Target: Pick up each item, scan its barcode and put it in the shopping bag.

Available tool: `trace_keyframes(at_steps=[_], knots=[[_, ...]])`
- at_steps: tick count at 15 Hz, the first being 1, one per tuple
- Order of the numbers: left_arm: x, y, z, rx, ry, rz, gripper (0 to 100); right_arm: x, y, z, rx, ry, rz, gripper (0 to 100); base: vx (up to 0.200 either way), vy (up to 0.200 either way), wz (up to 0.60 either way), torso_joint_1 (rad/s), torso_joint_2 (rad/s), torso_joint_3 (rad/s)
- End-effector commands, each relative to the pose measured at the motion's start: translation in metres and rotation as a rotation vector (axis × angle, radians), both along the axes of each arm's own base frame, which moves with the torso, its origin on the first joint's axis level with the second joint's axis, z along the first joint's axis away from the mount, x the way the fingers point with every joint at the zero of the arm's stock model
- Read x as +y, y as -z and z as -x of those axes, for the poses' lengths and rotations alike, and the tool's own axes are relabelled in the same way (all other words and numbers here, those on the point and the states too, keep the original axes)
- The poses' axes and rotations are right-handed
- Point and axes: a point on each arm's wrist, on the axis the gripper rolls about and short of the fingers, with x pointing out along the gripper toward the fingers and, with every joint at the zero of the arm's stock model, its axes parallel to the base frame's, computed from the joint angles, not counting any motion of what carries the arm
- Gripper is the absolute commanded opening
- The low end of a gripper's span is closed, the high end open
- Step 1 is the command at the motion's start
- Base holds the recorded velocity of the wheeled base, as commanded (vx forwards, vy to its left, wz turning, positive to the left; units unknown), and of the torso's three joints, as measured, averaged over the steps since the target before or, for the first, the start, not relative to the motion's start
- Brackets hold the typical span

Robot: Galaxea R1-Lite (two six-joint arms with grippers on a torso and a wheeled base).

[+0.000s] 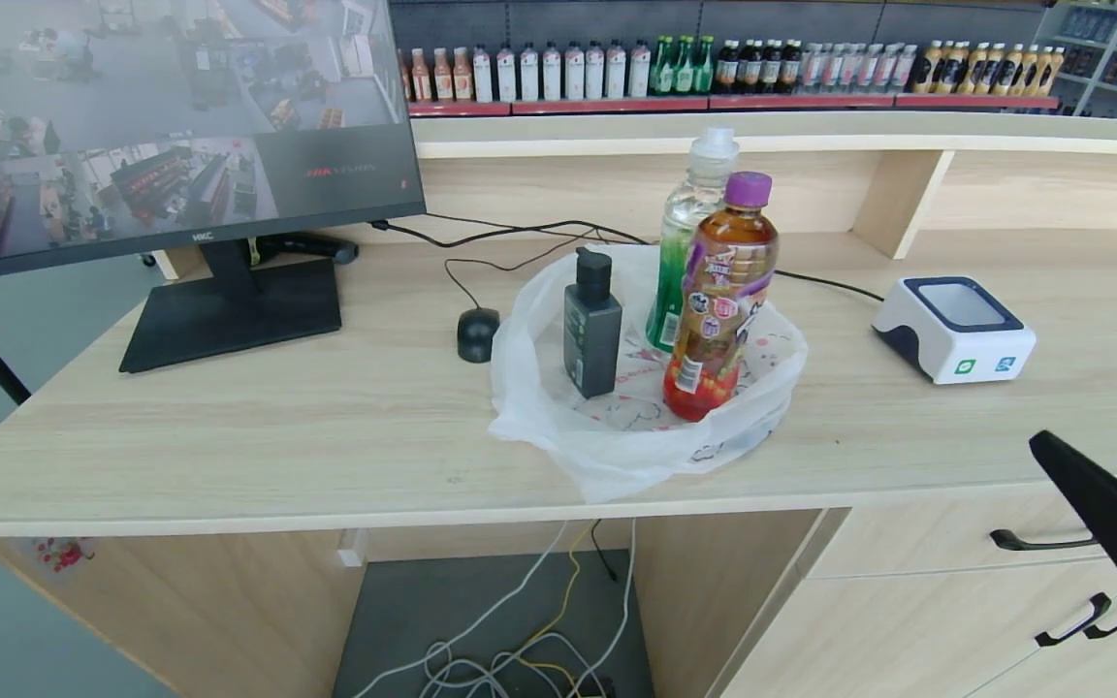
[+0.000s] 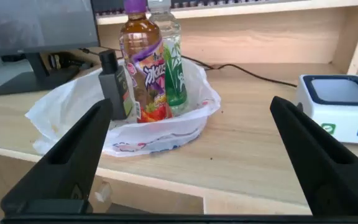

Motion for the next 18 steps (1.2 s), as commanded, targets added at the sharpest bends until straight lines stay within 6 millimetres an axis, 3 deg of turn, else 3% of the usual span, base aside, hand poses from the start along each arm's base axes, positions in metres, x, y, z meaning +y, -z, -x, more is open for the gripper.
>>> trace_keyframes(at_steps=[1, 4, 10, 12, 15, 18], knots=[[0.0, 0.0, 0.0, 0.0, 0.0, 0.001, 100, -0.03, 0.036, 0.069, 0.126, 0.027, 0.075, 100, 0.0, 0.0, 0.0, 0.0, 0.0, 0.0], [0.0, 0.0, 0.0, 0.0, 0.0, 0.001, 100, -0.049, 0.092, 0.114, 0.27, 0.027, 0.211, 100, 0.0, 0.0, 0.0, 0.0, 0.0, 0.0], [0.0, 0.0, 0.0, 0.0, 0.0, 0.001, 100, -0.051, 0.092, 0.122, 0.28, 0.05, 0.142, 100, 0.0, 0.0, 0.0, 0.0, 0.0, 0.0], [0.0, 0.0, 0.0, 0.0, 0.0, 0.001, 100, -0.047, 0.09, 0.118, 0.339, 0.125, 0.151, 100, 0.0, 0.0, 0.0, 0.0, 0.0, 0.0], [0.0, 0.0, 0.0, 0.0, 0.0, -0.001, 100, -0.043, 0.089, 0.115, 0.408, 0.398, 0.115, 100, 0.0, 0.0, 0.0, 0.0, 0.0, 0.0], [0.0, 0.0, 0.0, 0.0, 0.0, -0.001, 100, -0.038, 0.093, 0.122, 0.303, 0.266, 0.114, 100, 0.0, 0.0, 0.0, 0.0, 0.0, 0.0]])
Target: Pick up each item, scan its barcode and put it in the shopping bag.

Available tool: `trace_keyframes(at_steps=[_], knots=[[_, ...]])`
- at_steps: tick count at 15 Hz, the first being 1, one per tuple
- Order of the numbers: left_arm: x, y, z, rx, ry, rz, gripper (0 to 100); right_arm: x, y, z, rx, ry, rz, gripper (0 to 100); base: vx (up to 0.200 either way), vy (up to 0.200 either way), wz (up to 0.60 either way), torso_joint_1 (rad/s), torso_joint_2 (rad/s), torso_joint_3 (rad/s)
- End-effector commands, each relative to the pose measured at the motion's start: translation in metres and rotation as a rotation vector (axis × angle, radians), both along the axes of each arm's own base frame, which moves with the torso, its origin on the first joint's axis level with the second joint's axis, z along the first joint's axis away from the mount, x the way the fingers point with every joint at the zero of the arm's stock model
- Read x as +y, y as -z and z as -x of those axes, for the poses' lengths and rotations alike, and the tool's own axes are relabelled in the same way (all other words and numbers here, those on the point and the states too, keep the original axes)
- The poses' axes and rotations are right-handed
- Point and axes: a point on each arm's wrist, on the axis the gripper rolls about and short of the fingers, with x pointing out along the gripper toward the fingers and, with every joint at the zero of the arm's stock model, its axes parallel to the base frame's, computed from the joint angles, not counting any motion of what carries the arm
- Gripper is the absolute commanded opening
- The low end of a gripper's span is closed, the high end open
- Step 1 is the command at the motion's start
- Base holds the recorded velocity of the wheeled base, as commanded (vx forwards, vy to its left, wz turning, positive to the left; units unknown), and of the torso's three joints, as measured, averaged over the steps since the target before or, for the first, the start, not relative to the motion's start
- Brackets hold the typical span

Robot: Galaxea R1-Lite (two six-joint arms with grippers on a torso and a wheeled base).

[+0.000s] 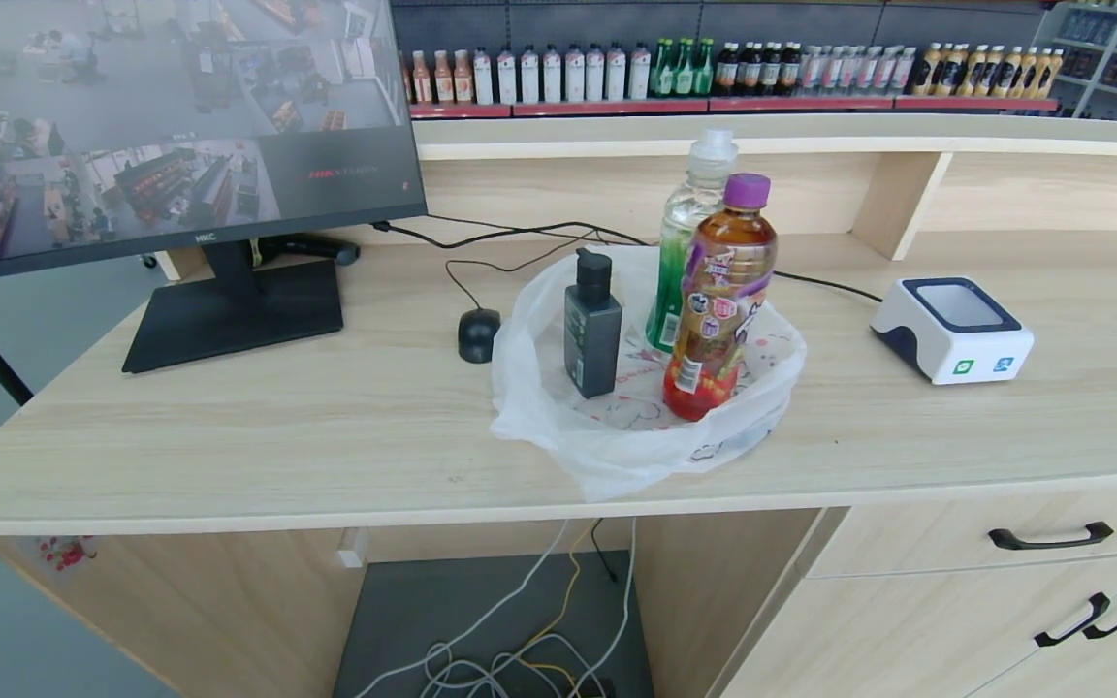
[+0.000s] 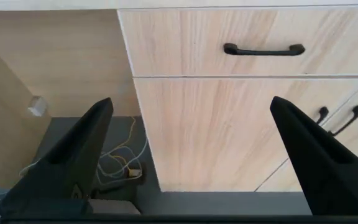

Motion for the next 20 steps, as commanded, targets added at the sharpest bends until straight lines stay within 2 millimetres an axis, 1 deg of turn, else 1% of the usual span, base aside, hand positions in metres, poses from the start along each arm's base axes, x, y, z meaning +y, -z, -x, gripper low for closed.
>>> trace_keyframes(at_steps=[1, 3, 4, 5, 8, 13, 15, 20], knots=[[0.0, 0.0, 0.0, 0.0, 0.0, 0.0, 100, 0.0019, 0.005, 0.0014, -0.075, -0.02, 0.002, 100, 0.0, 0.0, 0.0, 0.0, 0.0, 0.0], [0.0, 0.0, 0.0, 0.0, 0.0, 0.0, 100, 0.0022, 0.0071, -0.0008, -0.108, -0.033, 0.038, 100, 0.0, 0.0, 0.0, 0.0, 0.0, 0.0], [0.0, 0.0, 0.0, 0.0, 0.0, 0.0, 100, 0.0022, 0.0089, -0.001, -0.096, -0.033, 0.076, 100, 0.0, 0.0, 0.0, 0.0, 0.0, 0.0], [0.0, 0.0, 0.0, 0.0, 0.0, 0.0, 100, 0.002, 0.01, -0.001, -0.084, -0.022, 0.069, 100, 0.0, 0.0, 0.0, 0.0, 0.0, 0.0], [0.0, 0.0, 0.0, 0.0, 0.0, 0.002, 100, 0.0004, 0.0106, -0.0011, -0.07, 0.05, -0.047, 100, 0.0, 0.0, 0.0, 0.0, 0.0, 0.0], [0.0, 0.0, 0.0, 0.0, 0.0, 0.002, 100, 0.0001, 0.0106, -0.0011, -0.07, 0.066, -0.042, 100, 0.0, 0.0, 0.0, 0.0, 0.0, 0.0], [0.0, 0.0, 0.0, 0.0, 0.0, 0.002, 100, 0.0001, 0.0106, -0.0011, -0.07, 0.066, -0.049, 100, -0.2, 0.0, 0.0, 0.005, 0.0, 0.0], [0.0, 0.0, 0.0, 0.0, 0.0, 0.002, 100, 0.0001, 0.0106, -0.0011, -0.07, 0.066, -0.049, 100, 0.0, 0.0, 0.0, 0.0, 0.0, 0.0]])
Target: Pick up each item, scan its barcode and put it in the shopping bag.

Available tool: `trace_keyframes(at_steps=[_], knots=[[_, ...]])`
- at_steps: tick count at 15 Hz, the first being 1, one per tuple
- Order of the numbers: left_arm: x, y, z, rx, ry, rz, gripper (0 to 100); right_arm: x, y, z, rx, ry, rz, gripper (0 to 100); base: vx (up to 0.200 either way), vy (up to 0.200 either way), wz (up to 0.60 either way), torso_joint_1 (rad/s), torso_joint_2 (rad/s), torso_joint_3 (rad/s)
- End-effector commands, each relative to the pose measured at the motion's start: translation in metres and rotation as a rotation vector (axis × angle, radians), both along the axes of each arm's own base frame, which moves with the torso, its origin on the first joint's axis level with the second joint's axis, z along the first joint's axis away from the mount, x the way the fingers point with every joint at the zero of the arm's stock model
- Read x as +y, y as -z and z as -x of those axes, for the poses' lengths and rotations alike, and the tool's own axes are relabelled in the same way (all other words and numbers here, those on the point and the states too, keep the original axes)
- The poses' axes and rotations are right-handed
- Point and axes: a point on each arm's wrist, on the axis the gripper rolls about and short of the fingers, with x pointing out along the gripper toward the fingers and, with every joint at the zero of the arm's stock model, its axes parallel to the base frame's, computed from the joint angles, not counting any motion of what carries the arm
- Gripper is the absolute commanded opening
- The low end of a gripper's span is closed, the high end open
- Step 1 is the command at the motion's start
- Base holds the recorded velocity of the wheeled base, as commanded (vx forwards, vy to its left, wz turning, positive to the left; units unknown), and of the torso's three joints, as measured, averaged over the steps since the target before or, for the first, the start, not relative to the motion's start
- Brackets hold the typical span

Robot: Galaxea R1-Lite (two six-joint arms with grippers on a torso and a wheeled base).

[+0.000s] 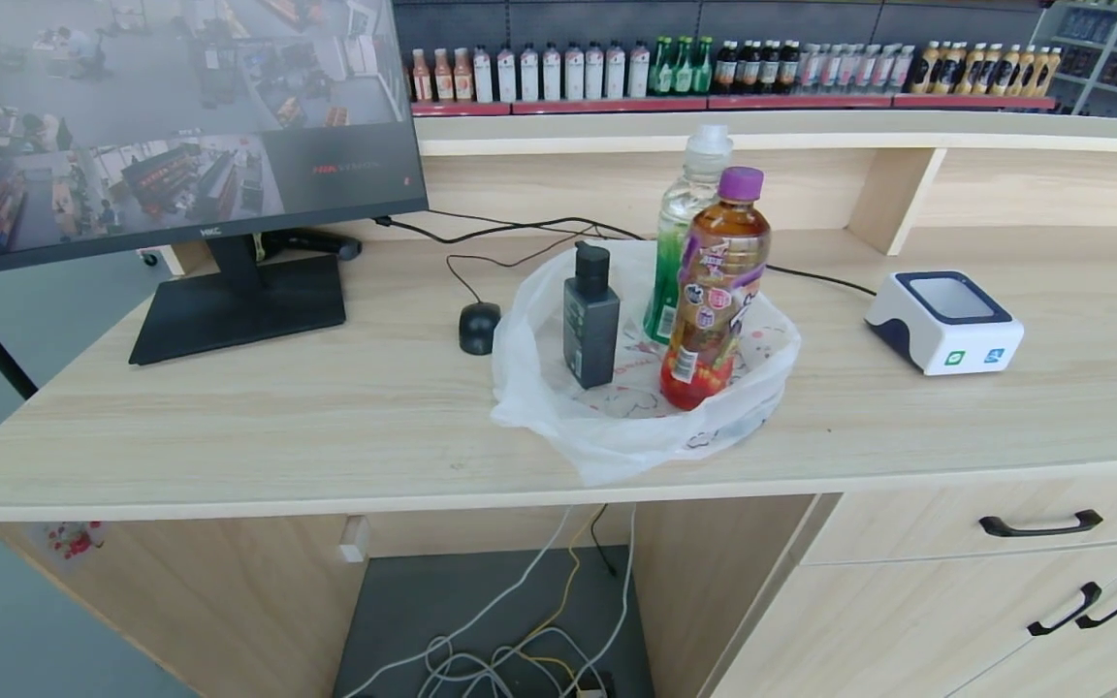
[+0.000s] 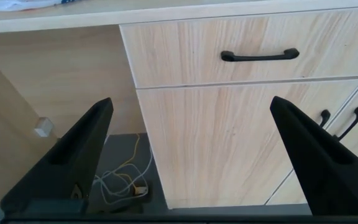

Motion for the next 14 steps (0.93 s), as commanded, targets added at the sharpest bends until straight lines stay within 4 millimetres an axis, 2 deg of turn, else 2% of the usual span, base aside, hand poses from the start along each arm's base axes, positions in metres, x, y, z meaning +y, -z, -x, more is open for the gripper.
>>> trace_keyframes(at_steps=[1, 2, 14], knots=[[0.0, 0.0, 0.0, 0.0, 0.0, 0.0, 100, 0.0, -0.0001, -0.0002, 0.002, 0.0, 0.001, 100, 0.0, 0.0, 0.0, 0.0, 0.0, 0.0], [0.0, 0.0, 0.0, 0.0, 0.0, 0.0, 100, 0.0, -0.0001, -0.0002, 0.002, -0.001, 0.001, 100, 0.0, 0.0, 0.0, 0.0, 0.0, 0.0], [0.0, 0.0, 0.0, 0.0, 0.0, 0.002, 100, 0.0, -0.0001, -0.0002, 0.002, -0.001, 0.0, 100, 0.0, -0.2, 0.0, 0.006, 0.0, 0.002]])
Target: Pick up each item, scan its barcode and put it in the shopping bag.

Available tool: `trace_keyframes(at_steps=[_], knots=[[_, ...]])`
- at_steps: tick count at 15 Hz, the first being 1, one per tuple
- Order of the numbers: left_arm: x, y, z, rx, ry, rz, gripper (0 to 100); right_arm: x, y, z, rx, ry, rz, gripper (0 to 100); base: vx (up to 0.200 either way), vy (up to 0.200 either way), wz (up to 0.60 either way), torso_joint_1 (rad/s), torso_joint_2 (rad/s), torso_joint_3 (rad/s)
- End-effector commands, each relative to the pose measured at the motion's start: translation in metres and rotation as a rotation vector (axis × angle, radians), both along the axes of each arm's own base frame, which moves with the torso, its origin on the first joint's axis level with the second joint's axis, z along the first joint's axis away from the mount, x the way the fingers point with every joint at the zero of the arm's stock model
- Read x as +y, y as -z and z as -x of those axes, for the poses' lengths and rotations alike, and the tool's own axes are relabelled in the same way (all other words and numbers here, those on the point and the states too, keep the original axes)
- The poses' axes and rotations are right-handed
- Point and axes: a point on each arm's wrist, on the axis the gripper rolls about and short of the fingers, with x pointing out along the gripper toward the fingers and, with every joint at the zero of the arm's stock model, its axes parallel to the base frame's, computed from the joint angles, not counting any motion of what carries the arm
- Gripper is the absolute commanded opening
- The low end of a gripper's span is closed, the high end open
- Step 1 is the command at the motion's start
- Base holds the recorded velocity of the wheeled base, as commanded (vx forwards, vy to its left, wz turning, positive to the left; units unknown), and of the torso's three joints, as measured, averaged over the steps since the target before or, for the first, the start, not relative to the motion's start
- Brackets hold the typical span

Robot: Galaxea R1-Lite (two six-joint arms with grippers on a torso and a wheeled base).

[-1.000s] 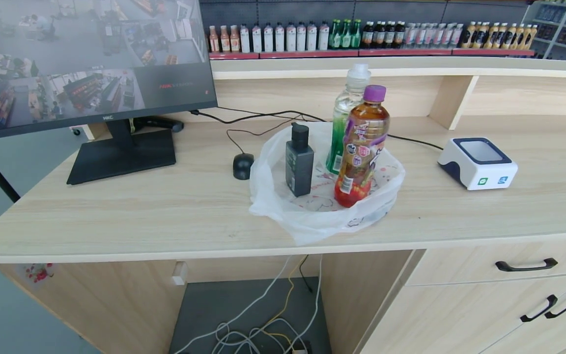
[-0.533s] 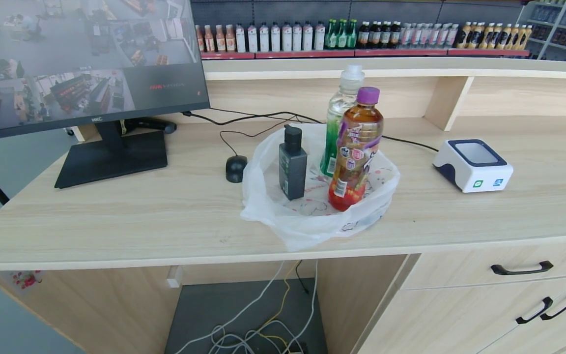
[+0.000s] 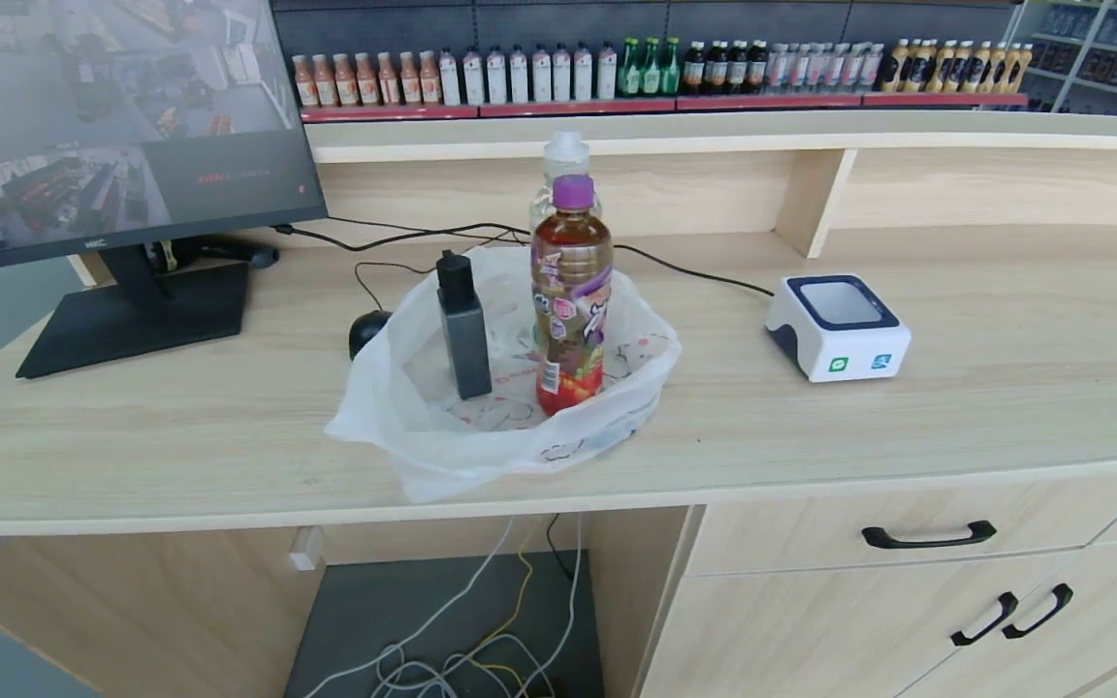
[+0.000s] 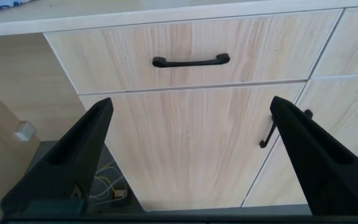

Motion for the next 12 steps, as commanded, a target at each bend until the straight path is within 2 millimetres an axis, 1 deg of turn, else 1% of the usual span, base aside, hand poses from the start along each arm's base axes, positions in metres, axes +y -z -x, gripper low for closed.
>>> trace_keyframes(at_steps=[1, 12], knots=[[0.0, 0.0, 0.0, 0.0, 0.0, 0.0, 100, 0.0, -0.0001, -0.0001, 0.002, -0.001, 0.0, 100, 0.0, -0.2, 0.0, 0.002, -0.01, -0.002], [0.0, 0.0, 0.0, 0.0, 0.0, 0.0, 100, 0.0, -0.0001, -0.0001, 0.002, -0.001, 0.004, 100, 0.0, -0.2, 0.0, 0.003, 0.0, 0.004]])
